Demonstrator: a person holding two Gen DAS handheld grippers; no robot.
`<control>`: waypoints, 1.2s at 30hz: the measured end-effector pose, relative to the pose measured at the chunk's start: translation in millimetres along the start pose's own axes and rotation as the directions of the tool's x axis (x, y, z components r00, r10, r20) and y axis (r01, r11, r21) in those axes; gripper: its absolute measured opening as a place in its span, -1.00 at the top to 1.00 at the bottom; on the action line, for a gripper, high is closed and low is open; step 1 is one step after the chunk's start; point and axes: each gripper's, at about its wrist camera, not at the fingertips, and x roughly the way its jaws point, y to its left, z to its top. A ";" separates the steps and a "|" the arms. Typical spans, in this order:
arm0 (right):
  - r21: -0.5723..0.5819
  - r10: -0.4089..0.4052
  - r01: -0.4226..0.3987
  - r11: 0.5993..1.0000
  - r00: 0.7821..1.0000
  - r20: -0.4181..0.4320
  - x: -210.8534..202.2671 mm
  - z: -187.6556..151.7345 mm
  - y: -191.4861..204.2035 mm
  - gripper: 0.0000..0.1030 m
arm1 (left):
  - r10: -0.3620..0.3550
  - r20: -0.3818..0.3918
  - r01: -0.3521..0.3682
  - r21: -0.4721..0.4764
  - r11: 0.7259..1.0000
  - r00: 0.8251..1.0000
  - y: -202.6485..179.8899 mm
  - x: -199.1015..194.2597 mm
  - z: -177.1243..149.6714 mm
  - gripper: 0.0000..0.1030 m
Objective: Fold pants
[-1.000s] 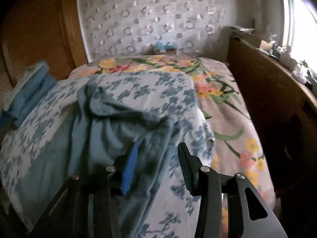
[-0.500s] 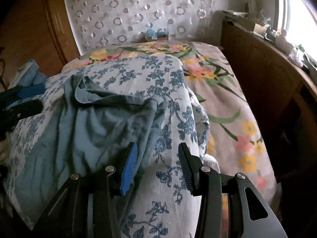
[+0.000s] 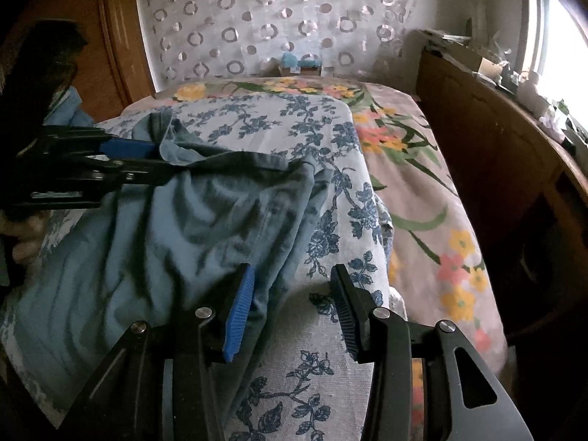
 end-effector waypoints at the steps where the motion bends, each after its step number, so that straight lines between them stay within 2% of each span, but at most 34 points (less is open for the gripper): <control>1: 0.004 0.005 -0.005 1.000 1.000 -0.001 0.4 -0.6 -1.1 0.13 | 0.014 -0.001 -0.014 0.004 1.000 1.000 0.9 2.5 1.0 0.11; 3: 0.006 0.009 -0.009 1.000 1.000 0.001 0.1 -1.3 -2.0 0.13 | 0.034 0.000 -0.034 0.013 0.999 0.999 1.7 7.0 3.3 0.12; 5: -0.006 0.002 -0.002 1.000 1.000 0.003 0.2 -2.2 -0.6 0.13 | 0.044 -0.005 -0.044 0.023 0.999 0.999 2.4 11.9 5.4 0.39; 8: -0.005 0.003 -0.003 1.000 1.000 0.004 0.2 -3.5 -0.6 0.13 | 0.043 0.009 -0.043 0.016 0.999 0.999 7.5 14.5 12.0 0.61; 14: -0.003 0.006 -0.006 1.000 1.000 0.007 0.5 -5.4 -1.6 0.13 | 0.058 0.033 -0.056 -0.049 0.997 0.998 25.9 13.4 29.4 0.64; 18: -0.005 0.003 -0.003 1.000 1.000 0.008 1.3 -4.3 -0.6 0.13 | 0.015 0.040 -0.012 -0.088 0.996 0.999 32.6 5.2 30.4 0.62; 21: -0.007 0.002 -0.002 1.000 1.000 0.007 1.6 -4.5 -0.2 0.13 | 0.026 0.061 -0.021 -0.086 0.996 0.998 33.0 -6.0 25.1 0.39; 23: -0.006 0.000 0.000 1.000 1.000 0.008 1.5 -4.2 -0.1 0.13 | 0.025 0.080 -0.017 -0.090 0.996 0.996 32.3 -14.8 19.9 0.09; 25: -0.003 -0.005 0.005 1.000 1.000 0.013 0.0 -3.3 -0.2 0.13 | 0.009 0.104 0.001 -0.093 0.996 0.995 32.1 -26.8 13.0 0.03; 30: 0.035 0.014 -0.017 0.999 0.997 0.078 -24.2 -4.4 1.6 0.13 | -0.004 0.139 0.017 -0.091 0.996 0.990 27.1 -54.5 -5.3 -0.46; 31: 0.044 0.016 -0.020 0.999 0.996 0.093 -30.5 -4.9 2.9 0.13 | -0.008 0.146 0.021 -0.088 0.996 0.989 24.7 -60.7 -9.7 -0.52; 36: 0.077 0.023 -0.035 0.996 0.988 0.151 -56.9 -14.3 11.9 0.13 | 0.001 0.171 0.010 -0.068 0.998 0.985 11.0 -89.3 -29.9 -0.52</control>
